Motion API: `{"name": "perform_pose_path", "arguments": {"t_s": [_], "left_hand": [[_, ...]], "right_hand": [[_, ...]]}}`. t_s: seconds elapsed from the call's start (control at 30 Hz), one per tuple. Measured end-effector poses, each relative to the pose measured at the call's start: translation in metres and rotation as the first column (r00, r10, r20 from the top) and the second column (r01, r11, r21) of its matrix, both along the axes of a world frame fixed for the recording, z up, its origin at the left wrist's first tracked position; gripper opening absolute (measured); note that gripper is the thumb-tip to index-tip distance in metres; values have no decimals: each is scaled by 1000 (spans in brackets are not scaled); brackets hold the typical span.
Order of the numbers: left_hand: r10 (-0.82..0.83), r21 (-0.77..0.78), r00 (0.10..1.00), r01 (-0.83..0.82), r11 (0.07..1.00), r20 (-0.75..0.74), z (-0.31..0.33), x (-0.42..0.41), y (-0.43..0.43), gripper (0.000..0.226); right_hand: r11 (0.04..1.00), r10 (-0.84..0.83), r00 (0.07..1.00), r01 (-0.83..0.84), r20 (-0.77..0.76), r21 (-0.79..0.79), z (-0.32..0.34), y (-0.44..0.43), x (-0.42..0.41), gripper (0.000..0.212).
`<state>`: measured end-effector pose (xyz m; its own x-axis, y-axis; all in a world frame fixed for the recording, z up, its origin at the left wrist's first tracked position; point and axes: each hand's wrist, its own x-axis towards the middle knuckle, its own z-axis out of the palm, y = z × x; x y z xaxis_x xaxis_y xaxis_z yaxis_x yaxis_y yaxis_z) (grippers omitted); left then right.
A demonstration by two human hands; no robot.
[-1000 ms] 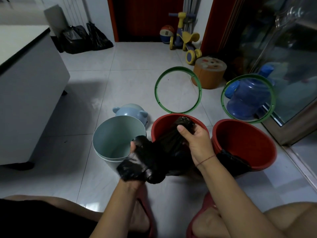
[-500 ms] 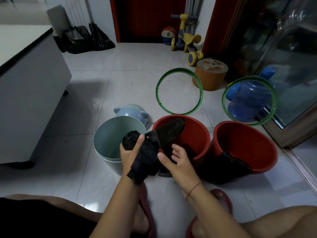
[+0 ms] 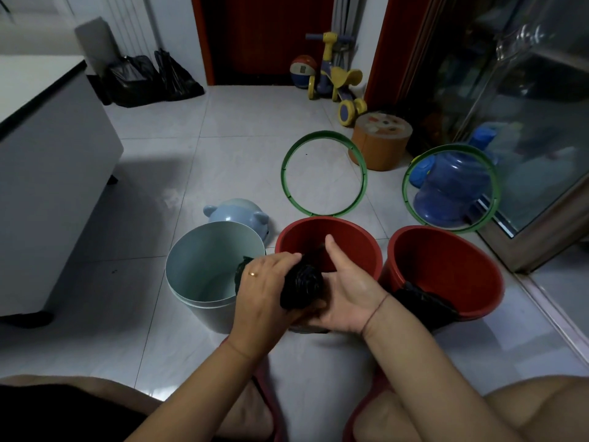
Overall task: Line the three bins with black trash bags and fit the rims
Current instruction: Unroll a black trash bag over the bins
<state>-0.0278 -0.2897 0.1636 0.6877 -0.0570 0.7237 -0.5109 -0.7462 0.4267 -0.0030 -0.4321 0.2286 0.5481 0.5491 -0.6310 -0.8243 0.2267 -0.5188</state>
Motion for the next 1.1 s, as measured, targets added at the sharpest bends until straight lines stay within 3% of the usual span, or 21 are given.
{"name": "perform_pose_path", "arguments": {"t_s": [0.1, 0.17, 0.3, 0.4, 0.47, 0.5, 0.53, 0.6, 0.63, 0.7, 0.77, 0.83, 0.93, 1.1], "left_hand": [[-84, 94, 996, 79, 992, 43, 1, -4, -1, 65], [-135, 67, 990, 132, 989, 43, 3, -7, -2, 58], [-59, -295, 998, 54, 954, -5, 12, -8, -14, 36], [129, -454, 988, -155, 878, -87, 17, -6, -28, 33], [213, -608, 944, -326, 724, -253, 20, -4, -33, 57], [146, -728, 915, -390, 564, -377, 23, -1, -32, 72], [-2, -839, 898, -411, 357, -441, 29, 0, -31, 83], [-395, -933, 866, -357, -57, -307, 29, 4, -27, 78], [-544, -912, 806, -376, -164, -234, 24, 4, -24, 69], [-696, -905, 711, -356, -232, -101, 19, 0, -21, 54], [-729, -905, 684, -306, -296, 7, 13, -3, -17, 53], [-745, -859, 642, -266, -437, 180, 7, -6, -13, 68], [-728, -796, 551, -175, -579, 408, 1, -12, -8, 80], [-647, -757, 552, -43, -652, 526, -12, -18, 27, 75]], "right_hand": [[998, 32, 999, -32, 6, 48, -4, 2, 4, 83], [996, 27, 1000, -28, 17, 87, -6, 4, 4, 76], [992, -21, 1000, 18, 24, 125, -10, 17, -3, 47], [982, -156, 984, 144, 90, 120, -20, 24, -4, 57], [963, -237, 959, 212, 155, 164, -22, 25, -4, 60], [951, -269, 947, 233, 173, 205, -23, 26, -4, 58], [939, -291, 939, 243, 184, 245, -24, 26, -5, 54], [937, -315, 914, 256, 254, 240, -29, 27, -6, 49], [943, -327, 889, 281, 322, 180, -32, 27, -7, 46], [920, -359, 811, 390, 462, 30, -37, 26, -4, 34], [878, -401, 760, 478, 511, -22, -38, 25, 0, 21], [858, -451, 745, 513, 492, 11, -39, 27, 1, 15], [848, -485, 750, 528, 451, 34, -40, 33, 1, 18], [833, -526, 766, 551, 370, 43, -37, 43, 16, 28]]}}
